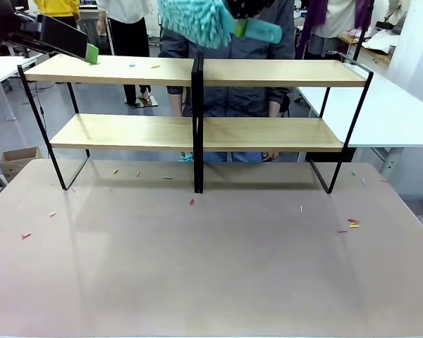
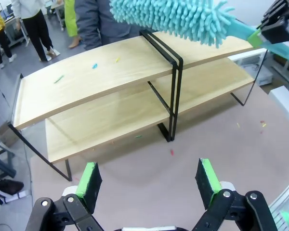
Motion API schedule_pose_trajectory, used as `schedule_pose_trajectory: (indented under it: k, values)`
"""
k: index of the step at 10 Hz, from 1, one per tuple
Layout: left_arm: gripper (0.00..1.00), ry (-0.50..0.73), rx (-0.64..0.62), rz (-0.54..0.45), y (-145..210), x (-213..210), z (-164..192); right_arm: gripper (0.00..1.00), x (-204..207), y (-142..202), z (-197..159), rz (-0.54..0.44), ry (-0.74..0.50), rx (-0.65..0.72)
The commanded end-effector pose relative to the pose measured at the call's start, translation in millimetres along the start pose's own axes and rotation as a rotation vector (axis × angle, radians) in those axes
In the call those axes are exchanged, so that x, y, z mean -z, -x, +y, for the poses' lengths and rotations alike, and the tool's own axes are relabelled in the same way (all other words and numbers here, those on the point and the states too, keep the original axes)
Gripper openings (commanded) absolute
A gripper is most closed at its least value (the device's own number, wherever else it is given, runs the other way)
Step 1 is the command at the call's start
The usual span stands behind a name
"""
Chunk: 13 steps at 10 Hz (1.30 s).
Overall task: Clean the shelves.
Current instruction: Clean another randomly selected level of the Shelf with the Duster.
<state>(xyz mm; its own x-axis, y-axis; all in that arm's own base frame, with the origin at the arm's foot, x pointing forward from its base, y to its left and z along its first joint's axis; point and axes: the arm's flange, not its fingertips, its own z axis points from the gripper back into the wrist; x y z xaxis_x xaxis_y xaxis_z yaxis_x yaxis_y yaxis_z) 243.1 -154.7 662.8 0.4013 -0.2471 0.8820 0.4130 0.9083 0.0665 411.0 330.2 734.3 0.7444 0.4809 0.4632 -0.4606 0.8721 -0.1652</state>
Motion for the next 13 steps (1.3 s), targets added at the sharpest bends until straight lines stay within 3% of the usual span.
schedule_pose_trajectory:
  k: [1, 3, 5, 9, 13]
  values:
    - [1.00, 0.002, -0.001, -0.005, 2.2, 1.5, 0.8, 0.12, 19.2, -33.1, 27.5, 0.067, 0.052, 0.054]
    - [1.00, 0.002, -0.001, -0.005, 2.2, 1.5, 0.8, 0.12, 40.7, -40.4, 31.9, 0.121, 0.087, 0.107]
    - [1.00, 0.002, -0.001, -0.005, 2.2, 1.5, 0.8, 0.12, 48.2, -51.8, 39.6, 0.092, 0.047, 0.096]
    - [1.00, 0.002, -0.001, -0.005, 2.2, 1.5, 0.8, 0.12, 73.6, -95.5, 68.8, 0.126, 0.037, 0.024]
    - [1.00, 0.002, -0.001, -0.005, 2.2, 1.5, 0.8, 0.12, 87.3, -110.0, 95.8, 0.091, -0.067, -0.030]
